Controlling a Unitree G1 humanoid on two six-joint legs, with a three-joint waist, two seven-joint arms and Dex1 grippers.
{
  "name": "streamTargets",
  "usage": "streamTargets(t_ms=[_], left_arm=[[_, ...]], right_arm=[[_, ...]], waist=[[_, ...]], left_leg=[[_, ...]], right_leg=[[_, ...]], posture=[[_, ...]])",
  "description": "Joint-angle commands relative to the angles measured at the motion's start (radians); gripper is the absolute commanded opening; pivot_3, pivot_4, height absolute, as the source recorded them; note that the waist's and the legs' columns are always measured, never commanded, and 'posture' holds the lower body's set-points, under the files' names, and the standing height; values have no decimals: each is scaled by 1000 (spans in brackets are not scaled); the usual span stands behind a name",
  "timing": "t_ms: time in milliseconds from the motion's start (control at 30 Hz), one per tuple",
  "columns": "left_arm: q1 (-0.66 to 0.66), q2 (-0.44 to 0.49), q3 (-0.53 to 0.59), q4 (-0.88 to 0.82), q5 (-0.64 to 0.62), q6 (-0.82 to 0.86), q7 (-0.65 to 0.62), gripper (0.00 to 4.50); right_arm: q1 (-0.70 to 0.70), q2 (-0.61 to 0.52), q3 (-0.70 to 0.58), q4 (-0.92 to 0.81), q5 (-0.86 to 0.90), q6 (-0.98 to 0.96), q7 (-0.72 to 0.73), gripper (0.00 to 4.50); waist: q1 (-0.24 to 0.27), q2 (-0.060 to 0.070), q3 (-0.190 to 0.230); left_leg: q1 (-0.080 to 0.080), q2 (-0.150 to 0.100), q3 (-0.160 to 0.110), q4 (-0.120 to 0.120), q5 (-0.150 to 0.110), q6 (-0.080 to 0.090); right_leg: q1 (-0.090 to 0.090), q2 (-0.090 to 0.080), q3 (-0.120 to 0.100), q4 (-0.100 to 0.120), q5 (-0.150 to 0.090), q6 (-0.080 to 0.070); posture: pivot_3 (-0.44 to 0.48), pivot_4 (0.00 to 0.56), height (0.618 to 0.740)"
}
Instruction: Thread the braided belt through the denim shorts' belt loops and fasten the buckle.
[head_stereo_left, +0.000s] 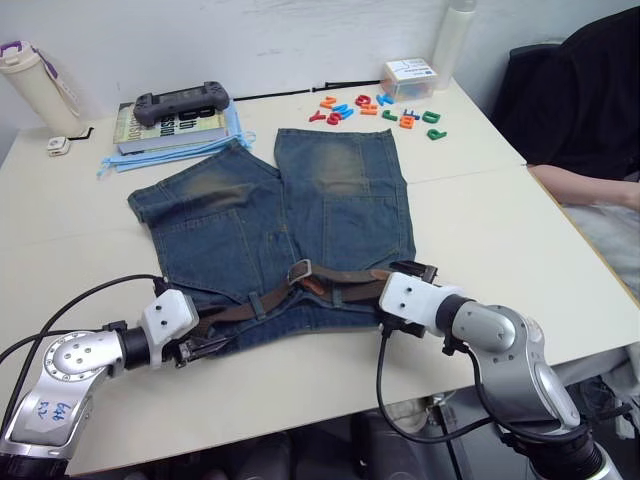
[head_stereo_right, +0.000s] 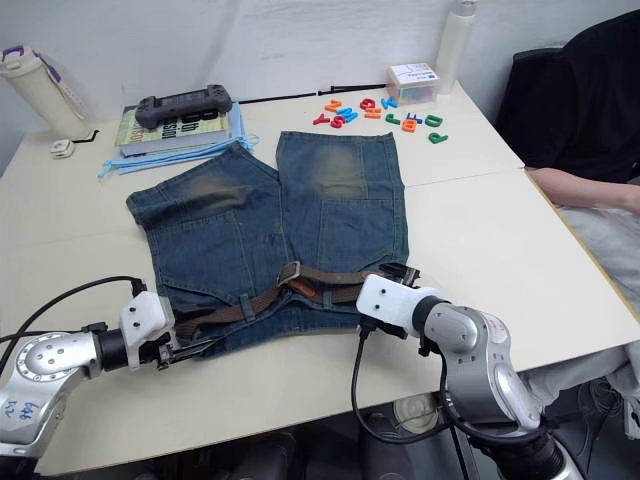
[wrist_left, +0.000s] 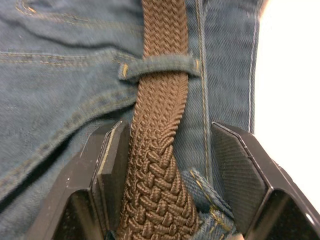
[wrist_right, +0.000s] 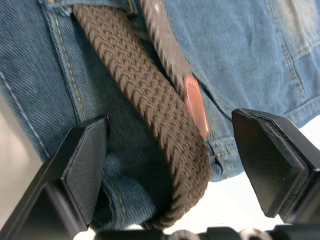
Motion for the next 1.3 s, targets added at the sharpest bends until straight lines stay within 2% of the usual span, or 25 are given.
streamTargets(t_ms=[33,200,467,600,733,833,933,1067,1300], left_arm=[[36,37,11,106,79,-96,-14,2923],[49,52,7,218,113,-193,-12,2923],[11,-6,38,93,-34,-116,-1,2923],[34,-9,110,-67,-181,18,-11,2923],[65,19,195,-227,-337,194,-5,2923],[42,37,246,-289,-466,338,25,2923],[-14,39,266,-318,-550,439,84,2923],[-75,13,238,-327,-545,483,152,2923],[-125,-23,198,-350,-529,490,178,2923]], right_arm=[[30,-56,-28,35,-27,64,-2,4208],[60,-108,-52,43,-14,56,-24,4208],[38,-75,-107,-11,104,56,-33,4208],[26,-57,-220,-107,279,64,28,4208],[2,-74,-386,-145,465,136,100,4208],[-30,-86,-484,-145,606,188,145,4208],[-125,-49,-587,-127,792,289,159,4208],[-188,-46,-575,-53,844,293,86,4208],[-213,-74,-538,23,888,245,19,4208]], waist=[[8,-2,-1],[15,-4,-5],[14,-4,-8],[13,-5,-3],[12,-3,0],[11,-1,1],[11,0,5],[12,1,5],[11,1,5]], left_leg=[[0,0,0,0,0,0],[1,0,-2,1,0,1],[1,0,-3,1,0,1],[-2,0,-4,1,0,0],[-6,0,-6,1,0,0],[-6,0,-5,0,0,0],[-6,0,-5,1,0,1],[-4,0,-5,1,0,0],[-6,0,-3,1,0,0]], right_leg=[[0,0,0,0,0,0],[2,-1,-3,0,0,0],[3,-1,-4,0,0,0],[1,-1,-4,0,0,0],[-2,-1,-2,-1,0,0],[-1,-1,-2,-3,0,0],[-1,-1,-2,-2,0,0],[-1,-1,-2,0,0,0],[-3,-1,-2,-2,0,0]], posture=[[0,150,738],[0,150,738],[0,150,738],[0,150,738],[0,150,738],[0,150,738],[0,150,738],[0,150,738],[0,150,738]])
